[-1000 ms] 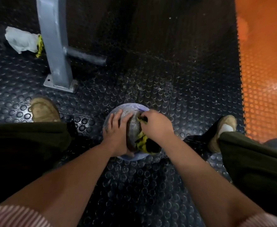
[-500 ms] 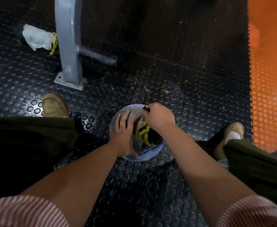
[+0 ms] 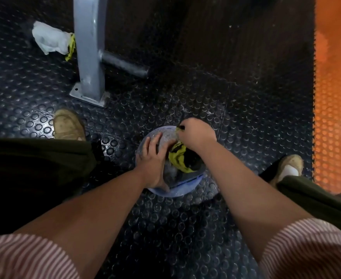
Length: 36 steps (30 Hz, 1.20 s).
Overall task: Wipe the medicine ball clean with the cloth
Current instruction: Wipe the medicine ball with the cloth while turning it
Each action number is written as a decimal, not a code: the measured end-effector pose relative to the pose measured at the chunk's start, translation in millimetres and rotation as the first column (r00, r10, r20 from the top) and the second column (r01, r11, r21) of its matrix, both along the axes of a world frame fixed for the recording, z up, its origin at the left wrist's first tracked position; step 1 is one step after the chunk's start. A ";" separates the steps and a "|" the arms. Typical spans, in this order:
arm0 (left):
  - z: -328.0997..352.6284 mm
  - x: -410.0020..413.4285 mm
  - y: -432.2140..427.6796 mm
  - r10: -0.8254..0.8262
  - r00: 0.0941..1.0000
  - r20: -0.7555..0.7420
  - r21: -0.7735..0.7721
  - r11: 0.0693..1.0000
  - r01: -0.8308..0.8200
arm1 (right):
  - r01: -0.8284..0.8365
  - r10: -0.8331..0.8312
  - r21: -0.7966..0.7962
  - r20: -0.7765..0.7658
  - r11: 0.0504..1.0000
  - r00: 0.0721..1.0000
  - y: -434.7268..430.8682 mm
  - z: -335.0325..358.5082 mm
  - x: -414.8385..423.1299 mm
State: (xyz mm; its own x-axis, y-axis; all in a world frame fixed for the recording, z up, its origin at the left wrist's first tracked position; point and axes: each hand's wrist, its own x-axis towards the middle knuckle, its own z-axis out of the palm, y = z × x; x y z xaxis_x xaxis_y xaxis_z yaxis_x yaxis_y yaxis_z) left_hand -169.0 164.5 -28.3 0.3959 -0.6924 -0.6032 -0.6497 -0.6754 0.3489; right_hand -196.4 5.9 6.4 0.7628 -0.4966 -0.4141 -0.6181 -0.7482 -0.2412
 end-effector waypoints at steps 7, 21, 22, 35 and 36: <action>4.4 -6.0 -7.7 -0.064 0.998 0.000 0.008 0.998 0.064 | 0.157 -0.157 0.016 -0.006 0.988 0.988 9.1 3.6 -55.5; 8.9 -19.4 -28.7 -0.085 0.995 -0.046 -0.007 0.996 0.085 | 0.333 -0.331 0.132 -0.038 0.934 0.943 -16.1 -0.4 -66.8; 9.2 -19.0 -28.4 -0.102 0.994 -0.036 0.000 0.995 0.102 | 0.335 -0.332 0.124 -0.041 0.934 0.942 -16.1 -0.3 -68.2; 6.0 -5.0 -13.6 -0.015 0.998 -0.058 -0.026 1.000 0.014 | 0.294 -0.290 0.162 -0.047 0.942 0.956 -7.6 3.0 -59.2; 5.7 -4.4 -11.7 -0.016 0.998 -0.055 -0.022 1.000 0.015 | 0.287 -0.282 0.153 -0.049 0.946 0.958 -4.8 4.1 -63.8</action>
State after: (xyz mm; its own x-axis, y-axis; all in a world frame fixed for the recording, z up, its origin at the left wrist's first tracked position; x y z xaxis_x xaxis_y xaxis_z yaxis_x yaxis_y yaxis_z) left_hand -173.5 152.7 -22.6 0.3519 -0.7110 -0.6088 -0.6391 -0.6577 0.3987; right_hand -260.3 1.1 10.4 0.5873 -0.6189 -0.5216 -0.8073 -0.4945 -0.3222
